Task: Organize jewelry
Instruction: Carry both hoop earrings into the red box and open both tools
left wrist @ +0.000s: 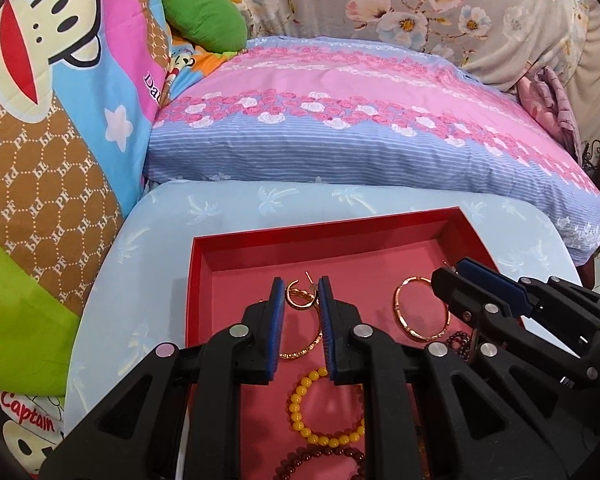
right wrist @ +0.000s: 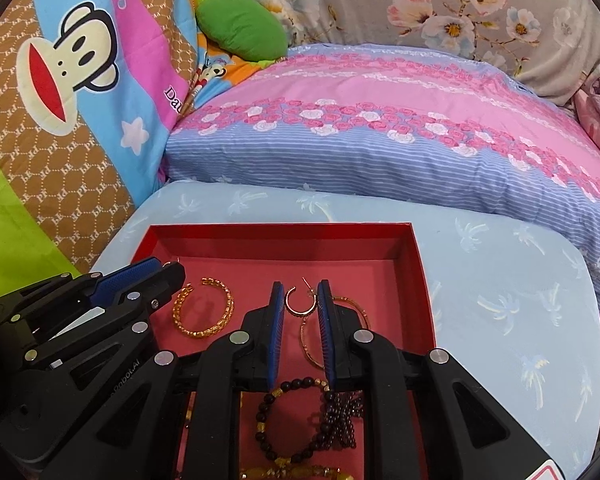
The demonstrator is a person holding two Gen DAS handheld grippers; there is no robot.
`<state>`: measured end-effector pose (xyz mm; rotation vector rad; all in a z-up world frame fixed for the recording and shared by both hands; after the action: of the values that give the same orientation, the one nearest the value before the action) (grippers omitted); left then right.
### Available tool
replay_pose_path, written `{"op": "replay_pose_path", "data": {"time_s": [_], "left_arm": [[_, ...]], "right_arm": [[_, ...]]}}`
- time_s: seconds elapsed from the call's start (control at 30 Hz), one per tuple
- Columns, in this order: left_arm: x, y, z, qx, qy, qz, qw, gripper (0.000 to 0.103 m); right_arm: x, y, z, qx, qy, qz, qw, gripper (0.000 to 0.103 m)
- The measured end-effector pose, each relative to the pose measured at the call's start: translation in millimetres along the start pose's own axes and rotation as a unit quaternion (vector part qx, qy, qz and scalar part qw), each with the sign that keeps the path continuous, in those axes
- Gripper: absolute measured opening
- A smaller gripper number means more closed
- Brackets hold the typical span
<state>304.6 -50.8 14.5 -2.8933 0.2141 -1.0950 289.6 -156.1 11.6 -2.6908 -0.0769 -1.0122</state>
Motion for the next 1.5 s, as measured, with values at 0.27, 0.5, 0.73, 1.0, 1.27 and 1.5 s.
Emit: {"op": "replay_pose_path", "data": {"time_s": [0.27,0.5,0.73,1.0,1.27,1.5], "left_arm": [[-3.8,1.6,16.9,0.008,-0.016,0.002,0.9998,0.017],[-7.0,3.7,18.0,0.009,-0.019,0.001,0.9998,0.019],[-11.0,5.5,7.8,0.007,-0.018,0.001,0.9998,0.019],[-19.4,7.9,-26.3,0.006,0.000,0.001,1.0000,0.030],[-44.3,10.1,-67.6,0.005,0.012,0.002,0.9999,0.031],[-67.8,10.9,-97.0,0.000,0.012,-0.002,0.9999,0.031]], "right_arm": [[-3.3,6.7,15.2,0.001,-0.015,0.007,1.000,0.017],[-6.2,9.7,14.4,0.001,-0.016,0.012,1.000,0.019],[-10.5,9.8,4.1,0.003,-0.012,0.019,1.000,0.020],[-20.2,5.0,-26.6,0.003,0.000,0.029,1.000,0.026],[-46.7,-5.5,-70.4,-0.011,0.014,0.025,1.000,0.028],[-73.3,-16.6,-103.5,-0.013,0.020,0.030,0.999,0.028]]}}
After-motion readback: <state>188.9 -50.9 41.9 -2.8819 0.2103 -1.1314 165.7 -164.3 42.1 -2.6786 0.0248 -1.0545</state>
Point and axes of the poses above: each gripper's, at about its wrist camera, not at the fingertips, and z roughly the way its jaws point, y to its right, x to its top, the point moved 3 cm from there along z, roughly the way its jaws point, and after that the axes turned 10 degrees about x, right-handed, at the moved point
